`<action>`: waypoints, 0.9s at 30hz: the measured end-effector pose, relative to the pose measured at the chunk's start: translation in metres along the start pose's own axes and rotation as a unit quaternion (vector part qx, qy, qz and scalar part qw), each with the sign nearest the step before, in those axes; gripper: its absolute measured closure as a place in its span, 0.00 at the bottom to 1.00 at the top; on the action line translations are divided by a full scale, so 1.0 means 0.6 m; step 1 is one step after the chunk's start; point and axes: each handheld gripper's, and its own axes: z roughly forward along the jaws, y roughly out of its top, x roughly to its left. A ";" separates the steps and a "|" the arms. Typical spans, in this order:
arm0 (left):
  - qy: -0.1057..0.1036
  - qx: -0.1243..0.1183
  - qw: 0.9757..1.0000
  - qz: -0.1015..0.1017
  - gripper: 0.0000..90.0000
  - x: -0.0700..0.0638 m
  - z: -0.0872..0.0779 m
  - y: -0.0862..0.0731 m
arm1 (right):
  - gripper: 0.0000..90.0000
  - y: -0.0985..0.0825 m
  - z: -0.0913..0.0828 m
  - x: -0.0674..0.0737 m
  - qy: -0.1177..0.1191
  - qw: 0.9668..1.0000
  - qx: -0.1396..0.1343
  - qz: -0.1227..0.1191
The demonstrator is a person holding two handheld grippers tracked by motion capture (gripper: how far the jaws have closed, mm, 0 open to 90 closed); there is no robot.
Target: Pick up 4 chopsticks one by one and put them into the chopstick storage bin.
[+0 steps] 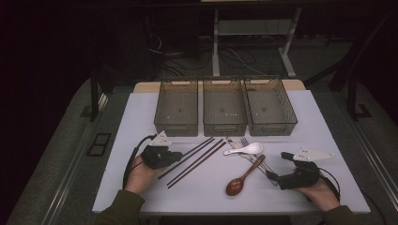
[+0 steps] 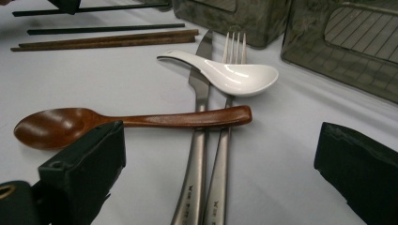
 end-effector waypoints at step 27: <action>-0.027 -0.046 0.999 -0.011 0.94 -0.005 -0.024 0.033 | 0.02 0.002 -0.003 -0.004 0.002 1.000 -0.009 0.007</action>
